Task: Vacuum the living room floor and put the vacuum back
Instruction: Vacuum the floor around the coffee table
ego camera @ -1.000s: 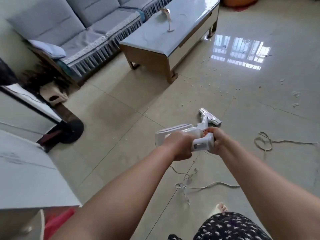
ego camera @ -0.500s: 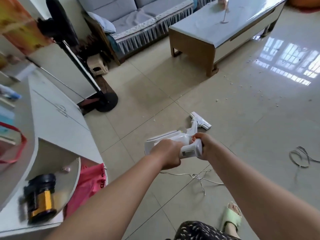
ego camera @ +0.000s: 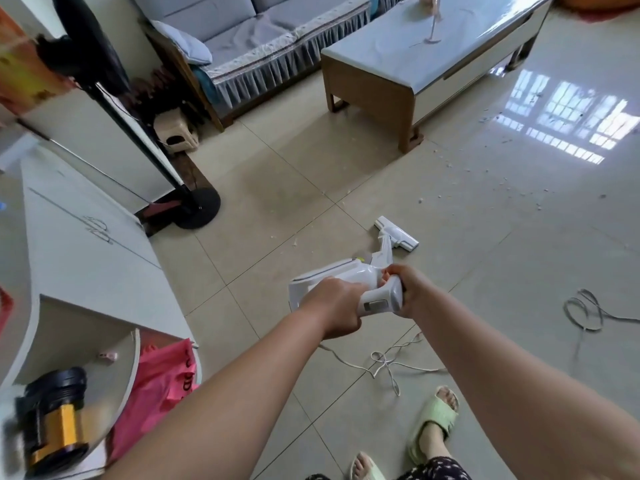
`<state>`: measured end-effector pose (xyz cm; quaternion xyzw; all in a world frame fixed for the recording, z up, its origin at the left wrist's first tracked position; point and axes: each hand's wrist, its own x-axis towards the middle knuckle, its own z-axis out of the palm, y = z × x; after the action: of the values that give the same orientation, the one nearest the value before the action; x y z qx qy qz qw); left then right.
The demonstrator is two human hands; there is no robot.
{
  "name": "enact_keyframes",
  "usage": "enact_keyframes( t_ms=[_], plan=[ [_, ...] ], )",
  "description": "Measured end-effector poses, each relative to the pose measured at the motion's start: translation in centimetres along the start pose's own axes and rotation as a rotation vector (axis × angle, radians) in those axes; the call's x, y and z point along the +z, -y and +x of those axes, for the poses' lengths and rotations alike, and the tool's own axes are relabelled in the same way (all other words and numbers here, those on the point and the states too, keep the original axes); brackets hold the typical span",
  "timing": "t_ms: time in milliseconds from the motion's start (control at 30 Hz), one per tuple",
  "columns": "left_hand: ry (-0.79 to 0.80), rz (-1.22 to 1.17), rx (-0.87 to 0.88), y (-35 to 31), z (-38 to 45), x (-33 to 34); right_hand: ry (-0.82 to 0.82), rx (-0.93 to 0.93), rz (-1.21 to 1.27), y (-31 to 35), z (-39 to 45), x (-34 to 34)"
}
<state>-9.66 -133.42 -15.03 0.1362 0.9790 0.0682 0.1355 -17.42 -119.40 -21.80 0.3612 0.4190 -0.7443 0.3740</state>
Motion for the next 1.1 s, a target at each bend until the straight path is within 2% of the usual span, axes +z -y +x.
enact_keyframes(
  t_ms=[500, 867, 1100],
  plan=[
    [0.006, 0.03, 0.0, -4.9, 13.9, -3.7, -0.012, 0.002, 0.04, 14.1, 3.4, -4.3],
    [0.001, 0.06, -0.006, -6.6, 20.9, -6.1, -0.025, -0.02, 0.074, 21.3, 4.1, -5.2],
    [-0.036, 0.032, -0.095, -7.1, 24.3, -11.1, 0.13, -0.069, 0.422, 25.4, 4.1, -2.6]
  ],
)
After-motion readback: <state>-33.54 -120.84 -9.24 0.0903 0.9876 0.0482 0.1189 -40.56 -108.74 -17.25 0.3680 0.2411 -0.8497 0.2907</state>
